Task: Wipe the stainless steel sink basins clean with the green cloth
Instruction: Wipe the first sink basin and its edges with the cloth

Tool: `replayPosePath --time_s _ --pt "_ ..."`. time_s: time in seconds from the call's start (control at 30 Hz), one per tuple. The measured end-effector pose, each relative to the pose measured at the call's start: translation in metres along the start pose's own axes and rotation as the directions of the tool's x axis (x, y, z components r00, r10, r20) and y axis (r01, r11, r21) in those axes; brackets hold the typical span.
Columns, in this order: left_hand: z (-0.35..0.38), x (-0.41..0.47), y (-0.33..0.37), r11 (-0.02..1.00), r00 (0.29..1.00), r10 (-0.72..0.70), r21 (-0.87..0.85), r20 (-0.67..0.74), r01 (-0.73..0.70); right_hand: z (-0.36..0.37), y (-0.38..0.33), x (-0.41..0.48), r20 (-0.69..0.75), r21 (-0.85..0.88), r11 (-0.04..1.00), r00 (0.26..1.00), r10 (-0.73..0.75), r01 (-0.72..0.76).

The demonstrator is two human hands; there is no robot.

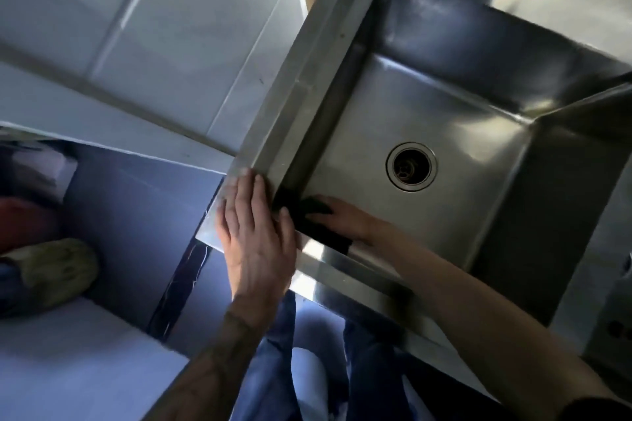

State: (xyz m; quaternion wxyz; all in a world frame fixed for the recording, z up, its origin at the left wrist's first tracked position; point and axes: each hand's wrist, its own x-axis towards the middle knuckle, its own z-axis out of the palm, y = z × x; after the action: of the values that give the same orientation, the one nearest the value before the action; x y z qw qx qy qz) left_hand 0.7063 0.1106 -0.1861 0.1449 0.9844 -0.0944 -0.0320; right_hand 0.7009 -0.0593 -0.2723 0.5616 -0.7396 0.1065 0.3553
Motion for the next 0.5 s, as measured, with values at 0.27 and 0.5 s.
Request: replayPosePath --time_s 0.27,0.5 --pt "0.014 0.002 0.024 0.993 0.984 -0.114 0.014 -0.134 0.117 0.000 -0.008 -0.029 -0.078 0.189 0.975 0.991 -0.108 0.121" --pt "0.016 0.001 0.022 0.991 0.982 -0.132 -0.010 -0.134 0.131 -0.001 -0.007 -0.019 -0.098 -0.066 0.998 0.995 -0.009 0.003"
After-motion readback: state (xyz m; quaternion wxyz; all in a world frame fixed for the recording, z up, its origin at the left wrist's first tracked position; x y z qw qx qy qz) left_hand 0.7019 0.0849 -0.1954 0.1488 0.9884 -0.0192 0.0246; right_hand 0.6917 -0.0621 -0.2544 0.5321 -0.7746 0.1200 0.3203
